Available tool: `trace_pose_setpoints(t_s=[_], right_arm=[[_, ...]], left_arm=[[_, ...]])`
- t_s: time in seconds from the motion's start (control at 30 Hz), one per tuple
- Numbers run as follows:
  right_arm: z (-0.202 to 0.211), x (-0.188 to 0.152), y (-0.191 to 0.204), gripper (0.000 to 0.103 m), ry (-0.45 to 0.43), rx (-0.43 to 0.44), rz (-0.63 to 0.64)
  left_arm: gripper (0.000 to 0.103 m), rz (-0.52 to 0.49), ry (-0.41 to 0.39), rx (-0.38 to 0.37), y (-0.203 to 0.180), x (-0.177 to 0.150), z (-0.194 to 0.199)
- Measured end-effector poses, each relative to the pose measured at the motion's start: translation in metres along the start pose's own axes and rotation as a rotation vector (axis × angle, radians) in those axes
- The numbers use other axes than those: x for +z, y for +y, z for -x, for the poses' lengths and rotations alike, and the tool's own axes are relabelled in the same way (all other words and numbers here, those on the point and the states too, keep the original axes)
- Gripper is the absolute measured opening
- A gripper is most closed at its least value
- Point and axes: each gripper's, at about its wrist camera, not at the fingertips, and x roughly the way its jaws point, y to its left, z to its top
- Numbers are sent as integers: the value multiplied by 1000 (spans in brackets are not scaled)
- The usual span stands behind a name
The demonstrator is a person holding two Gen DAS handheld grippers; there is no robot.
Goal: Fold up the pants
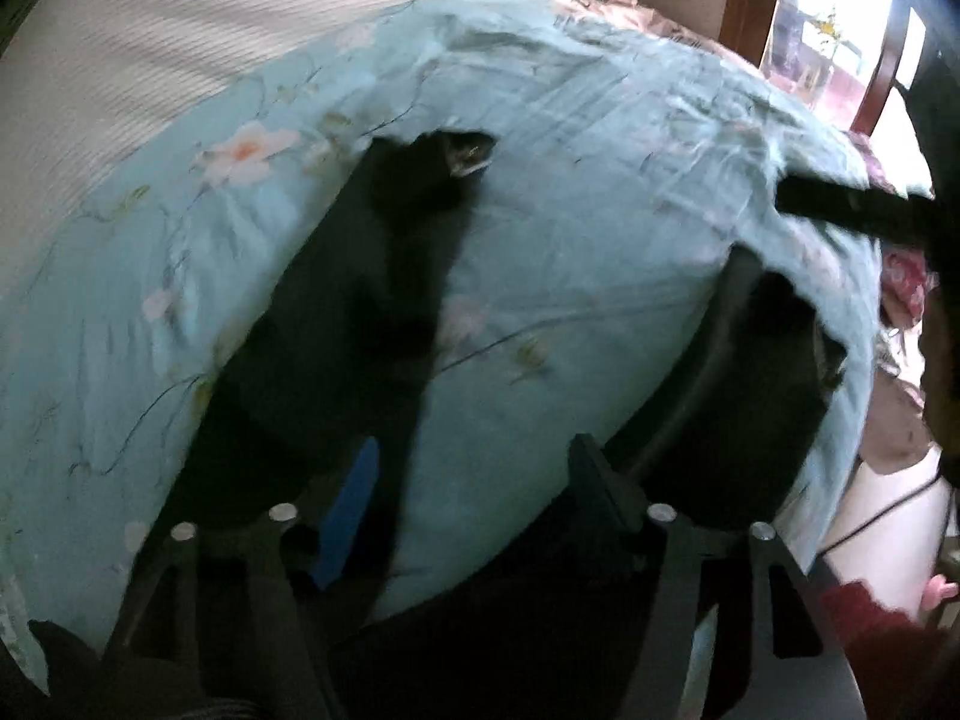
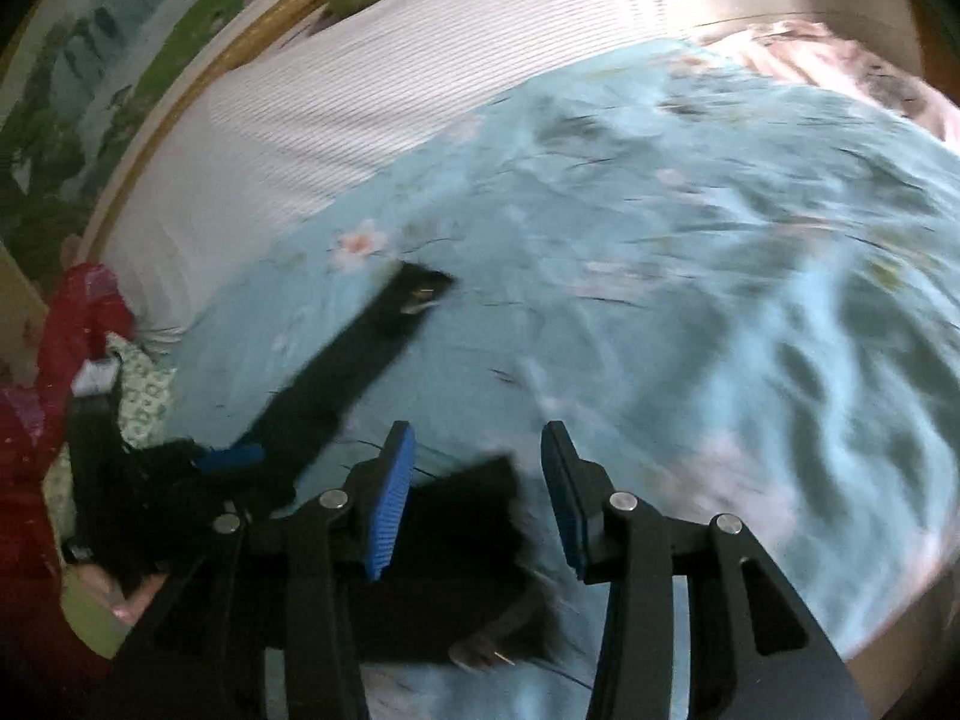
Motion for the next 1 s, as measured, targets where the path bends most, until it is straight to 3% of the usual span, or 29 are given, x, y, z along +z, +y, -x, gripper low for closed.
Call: trace_pose_setpoints(t_s=[0.13, 0.27, 0.43, 0.53, 0.7, 0.77, 0.8, 1.0], right_arm=[[-44, 17, 21, 45, 75, 52, -11], [-79, 30, 33, 45, 126, 67, -32], [-123, 42, 36, 45, 196, 43, -57], [-144, 46, 32, 45, 230, 17, -72], [-165, 57, 30, 45, 213, 35, -93], [-171, 60, 31, 27, 206, 50, -95], [-173, 61, 32, 6, 205, 47, -96], [-125, 63, 47, 5, 105, 98, -74]], left_arm=[[68, -26, 36, 24, 16, -13, -7], [68, -17, 63, -41, 29, -13, -23], [68, -17, 123, -1, 37, -11, -53], [52, -35, 102, 20, 40, -15, -53], [8, -13, 89, 34, 54, -17, -48], [6, 9, 82, 27, 59, -17, -44], [6, 13, 72, 31, 60, -18, -40], [5, 20, -1, 61, 56, -20, -3]])
